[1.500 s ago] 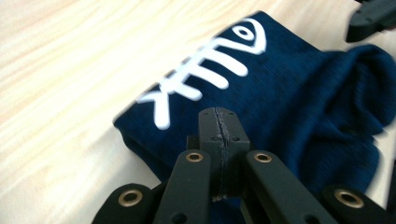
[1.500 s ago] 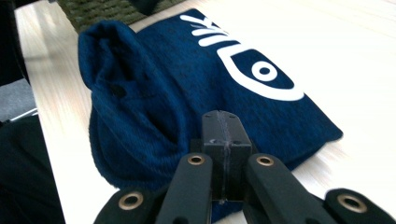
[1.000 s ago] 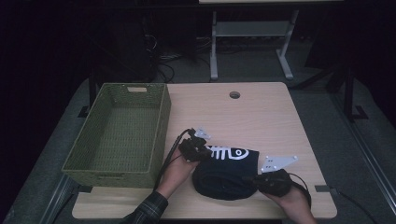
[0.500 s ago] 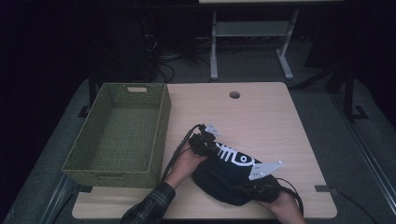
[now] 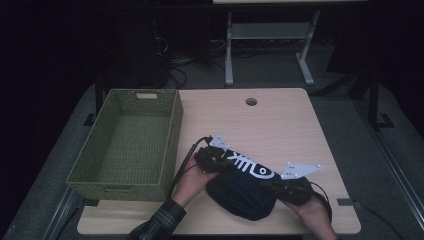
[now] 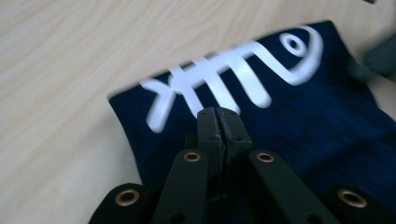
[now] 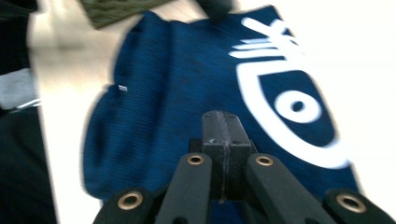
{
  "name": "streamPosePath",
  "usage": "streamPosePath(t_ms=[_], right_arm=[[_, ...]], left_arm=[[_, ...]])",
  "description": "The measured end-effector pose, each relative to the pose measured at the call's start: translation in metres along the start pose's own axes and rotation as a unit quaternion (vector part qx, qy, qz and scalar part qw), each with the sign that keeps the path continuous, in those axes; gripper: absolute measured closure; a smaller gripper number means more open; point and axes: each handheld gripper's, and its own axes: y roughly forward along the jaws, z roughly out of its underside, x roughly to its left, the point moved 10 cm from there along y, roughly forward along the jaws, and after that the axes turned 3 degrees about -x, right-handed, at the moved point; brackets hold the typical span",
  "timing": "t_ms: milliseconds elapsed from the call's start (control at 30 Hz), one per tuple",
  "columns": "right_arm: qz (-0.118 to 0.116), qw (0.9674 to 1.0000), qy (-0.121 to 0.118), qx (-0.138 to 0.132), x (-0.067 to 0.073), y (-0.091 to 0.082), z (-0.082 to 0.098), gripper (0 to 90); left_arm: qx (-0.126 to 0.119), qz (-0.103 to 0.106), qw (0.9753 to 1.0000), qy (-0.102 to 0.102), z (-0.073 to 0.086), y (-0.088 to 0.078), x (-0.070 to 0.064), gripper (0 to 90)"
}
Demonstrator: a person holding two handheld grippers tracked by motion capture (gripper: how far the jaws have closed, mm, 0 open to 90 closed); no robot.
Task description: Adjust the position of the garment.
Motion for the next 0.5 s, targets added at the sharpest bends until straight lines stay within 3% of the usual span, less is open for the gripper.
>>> streamPosePath(t_ms=[167, 367, 500], right_arm=[[0.004, 0.9999, 0.005, 0.015, -0.008, 0.004, 0.01, 90.0], [0.004, 0.9988, 0.011, 0.048, -0.004, 0.012, 0.024, 90.0], [0.004, 0.9983, 0.01, 0.058, -0.003, 0.019, 0.03, 90.0]], left_arm=[[0.014, 0.003, 0.9999, -0.002, 0.017, -0.007, -0.013, 85.1], [0.041, -0.004, 0.9992, -0.003, 0.031, 0.01, -0.007, 84.3], [0.06, -0.013, 0.9981, 0.012, 0.037, 0.017, -0.003, 89.7]])
